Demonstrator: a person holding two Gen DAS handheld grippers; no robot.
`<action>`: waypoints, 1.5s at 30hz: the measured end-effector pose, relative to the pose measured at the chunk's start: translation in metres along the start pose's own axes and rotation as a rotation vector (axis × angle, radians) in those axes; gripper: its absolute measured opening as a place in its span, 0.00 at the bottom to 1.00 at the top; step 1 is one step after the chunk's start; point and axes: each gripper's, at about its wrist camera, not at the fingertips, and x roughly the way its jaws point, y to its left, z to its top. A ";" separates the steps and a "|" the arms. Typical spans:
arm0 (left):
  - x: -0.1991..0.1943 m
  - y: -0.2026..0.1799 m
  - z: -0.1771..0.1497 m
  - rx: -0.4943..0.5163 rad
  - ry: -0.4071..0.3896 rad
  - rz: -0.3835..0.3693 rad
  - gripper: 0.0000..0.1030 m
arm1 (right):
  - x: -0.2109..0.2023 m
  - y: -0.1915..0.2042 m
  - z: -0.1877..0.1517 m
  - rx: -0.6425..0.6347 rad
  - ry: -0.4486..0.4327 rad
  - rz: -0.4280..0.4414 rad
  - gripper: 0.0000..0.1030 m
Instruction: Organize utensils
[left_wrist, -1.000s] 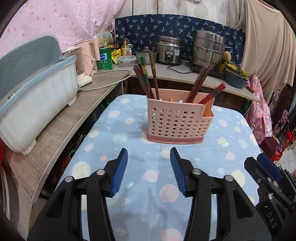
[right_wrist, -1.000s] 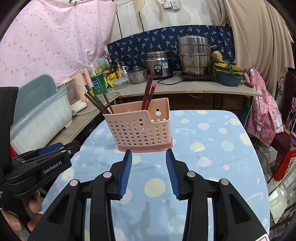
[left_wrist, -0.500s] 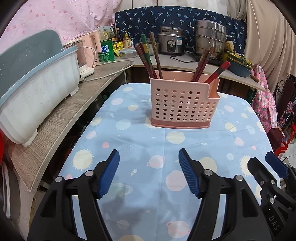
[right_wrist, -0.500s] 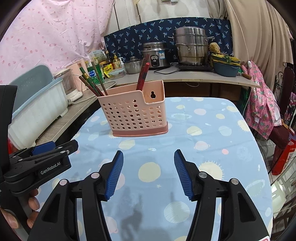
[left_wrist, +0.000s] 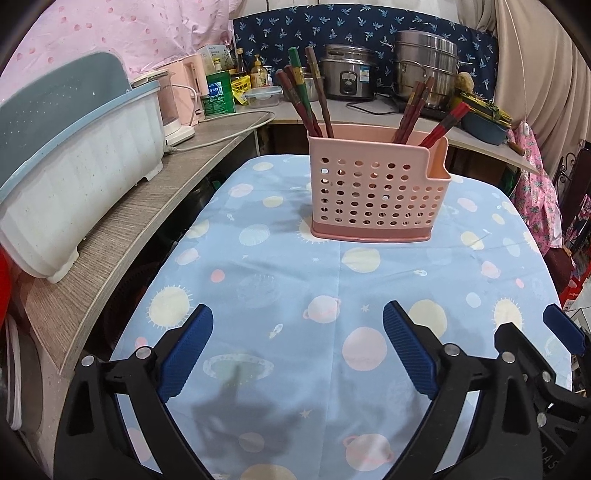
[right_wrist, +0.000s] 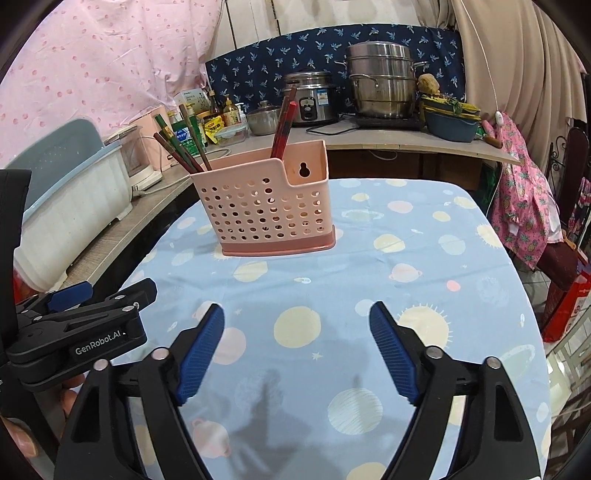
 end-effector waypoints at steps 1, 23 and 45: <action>0.001 0.000 -0.001 0.001 0.001 0.001 0.87 | 0.001 0.000 -0.001 0.002 0.003 0.002 0.80; 0.008 -0.006 -0.008 0.007 0.030 -0.005 0.89 | 0.007 0.000 -0.004 -0.010 0.019 -0.035 0.83; 0.006 -0.005 -0.010 0.001 0.031 -0.004 0.89 | 0.008 0.000 -0.007 -0.015 0.022 -0.046 0.84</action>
